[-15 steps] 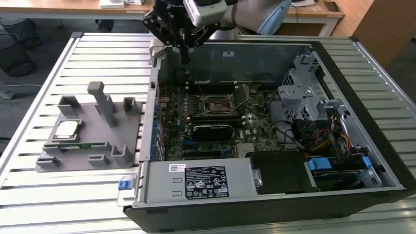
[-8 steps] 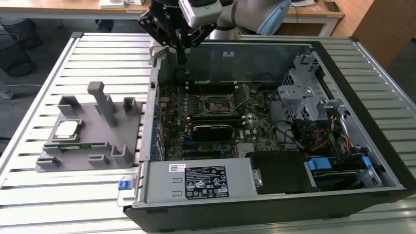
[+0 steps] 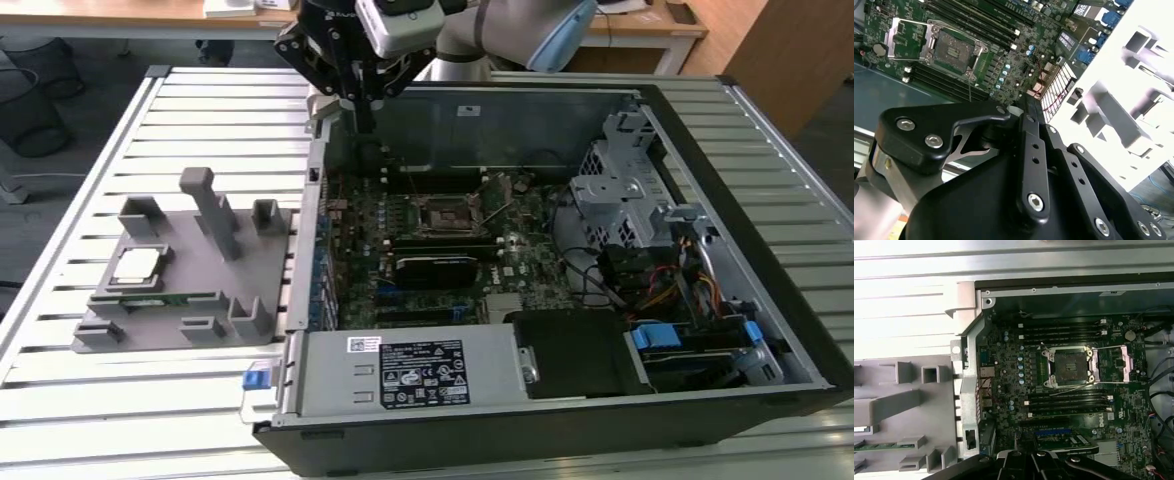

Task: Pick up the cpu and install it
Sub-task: 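Reach for the cpu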

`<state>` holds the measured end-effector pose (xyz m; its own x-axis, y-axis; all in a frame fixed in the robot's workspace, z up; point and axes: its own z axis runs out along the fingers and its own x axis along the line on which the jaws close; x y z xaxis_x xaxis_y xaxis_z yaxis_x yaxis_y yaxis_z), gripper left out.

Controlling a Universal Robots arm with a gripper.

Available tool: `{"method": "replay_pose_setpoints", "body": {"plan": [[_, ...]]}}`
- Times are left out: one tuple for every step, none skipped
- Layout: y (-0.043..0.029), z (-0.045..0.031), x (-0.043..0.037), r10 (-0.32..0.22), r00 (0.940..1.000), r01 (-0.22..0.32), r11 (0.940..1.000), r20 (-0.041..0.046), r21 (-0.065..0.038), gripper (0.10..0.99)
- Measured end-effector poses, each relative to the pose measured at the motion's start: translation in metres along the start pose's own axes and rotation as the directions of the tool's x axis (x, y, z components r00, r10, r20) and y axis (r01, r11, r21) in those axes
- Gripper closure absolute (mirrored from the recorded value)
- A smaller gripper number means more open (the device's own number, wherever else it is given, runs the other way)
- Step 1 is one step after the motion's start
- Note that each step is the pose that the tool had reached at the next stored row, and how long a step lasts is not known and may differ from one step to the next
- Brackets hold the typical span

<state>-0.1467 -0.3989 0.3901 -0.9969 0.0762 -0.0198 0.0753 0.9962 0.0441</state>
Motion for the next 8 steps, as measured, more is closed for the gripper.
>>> {"method": "replay_pose_setpoints", "body": {"plan": [[0.0000,0.0001,0.0007,0.000,1.0000,0.000,1.0000,-0.0003,0.000,0.980],[-0.0001,0.0002,0.0014,0.000,1.0000,0.000,1.0000,-0.0006,0.000,0.980],[-0.0002,0.0003,0.0022,0.000,1.0000,0.000,1.0000,-0.0009,0.000,0.980],[-0.0002,0.0004,0.0029,0.000,1.0000,0.000,1.0000,-0.0012,0.000,0.980],[-0.0003,0.0006,0.0037,0.000,1.0000,0.000,1.0000,-0.0014,0.000,0.980],[-0.0004,0.0007,0.0045,0.000,1.0000,0.000,1.0000,-0.0017,0.000,0.980],[-0.0004,0.0008,0.0053,0.000,1.0000,0.000,1.0000,-0.0020,0.000,0.980],[-0.0005,0.0010,0.0060,0.000,1.0000,0.000,1.0000,-0.0023,0.000,0.980]]}}
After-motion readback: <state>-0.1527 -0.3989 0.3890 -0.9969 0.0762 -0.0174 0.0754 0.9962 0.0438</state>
